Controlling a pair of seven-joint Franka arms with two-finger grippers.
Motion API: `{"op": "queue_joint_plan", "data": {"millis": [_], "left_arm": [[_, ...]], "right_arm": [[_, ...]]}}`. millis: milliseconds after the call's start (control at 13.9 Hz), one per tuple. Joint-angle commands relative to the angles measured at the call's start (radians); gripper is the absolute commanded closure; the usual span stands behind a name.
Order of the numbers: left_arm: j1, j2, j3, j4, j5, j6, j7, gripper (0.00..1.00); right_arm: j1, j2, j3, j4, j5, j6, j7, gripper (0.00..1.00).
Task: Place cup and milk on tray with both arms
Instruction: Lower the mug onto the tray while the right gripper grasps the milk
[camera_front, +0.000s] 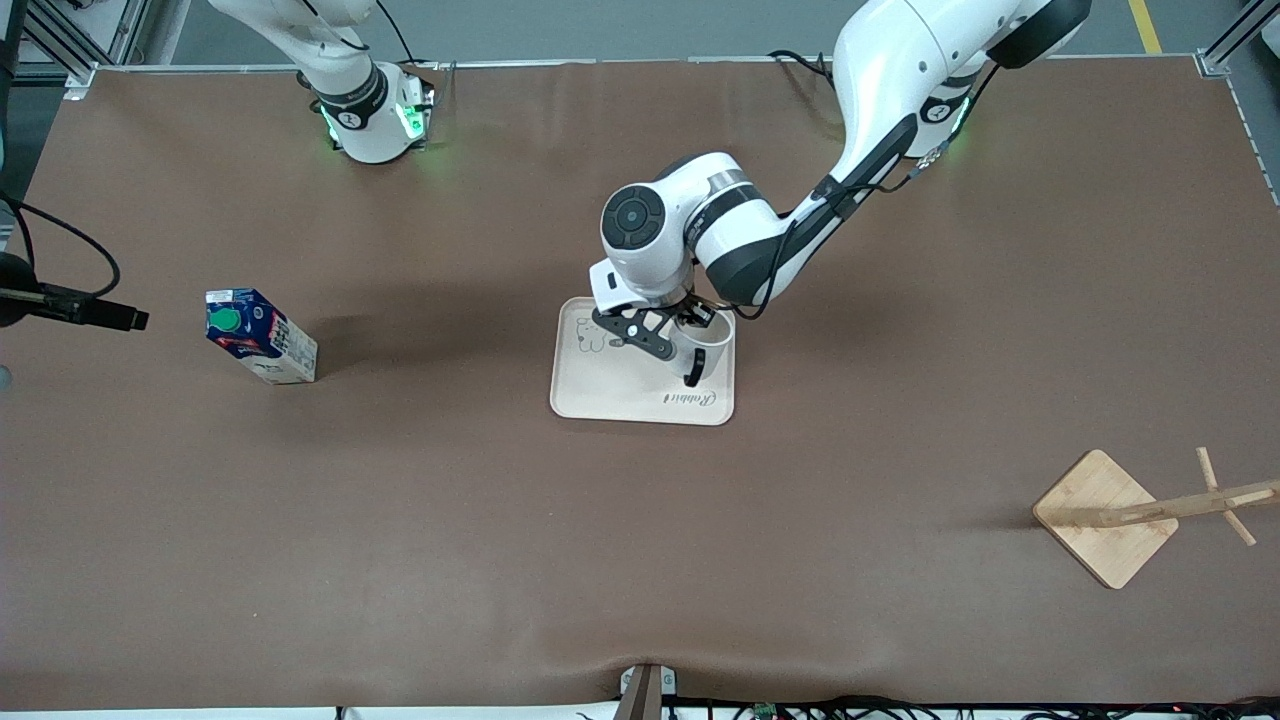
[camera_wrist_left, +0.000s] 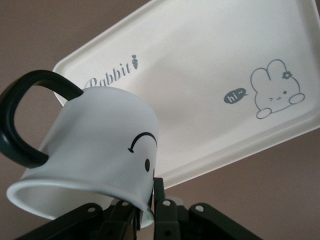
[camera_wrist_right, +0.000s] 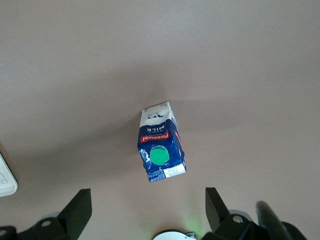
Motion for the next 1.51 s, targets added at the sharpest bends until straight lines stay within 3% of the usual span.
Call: {"op": "queue_joint_plan", "data": {"millis": [0, 215, 502, 574, 932, 1434], "left_arm": [[-0.012, 0.028, 0.004, 0.031, -0.039, -0.070, 0.017, 1.00], [-0.013, 0.029, 0.016, 0.032, -0.085, -0.100, 0.001, 1.00], [-0.018, 0.037, 0.053, 0.036, -0.123, -0.100, -0.029, 1.00], [-0.016, 0.043, 0.053, 0.037, -0.123, -0.100, -0.060, 1.00], [-0.028, 0.066, 0.057, 0.065, -0.122, -0.097, -0.098, 1.00], [-0.038, 0.086, 0.066, 0.089, -0.097, -0.061, 0.032, 1.00]], "right_arm": [[-0.010, 0.015, 0.011, 0.003, 0.002, -0.007, -0.058, 0.00], [-0.007, 0.014, 0.011, -0.102, -0.004, 0.032, -0.058, 0.00], [-0.001, -0.110, 0.014, -0.412, -0.003, 0.259, -0.058, 0.00], [0.005, -0.118, 0.014, -0.444, -0.003, 0.287, -0.059, 0.00], [-0.024, -0.121, 0.013, -0.500, -0.003, 0.325, -0.108, 0.00], [-0.016, -0.153, 0.014, -0.624, -0.001, 0.424, -0.113, 0.00]]}}
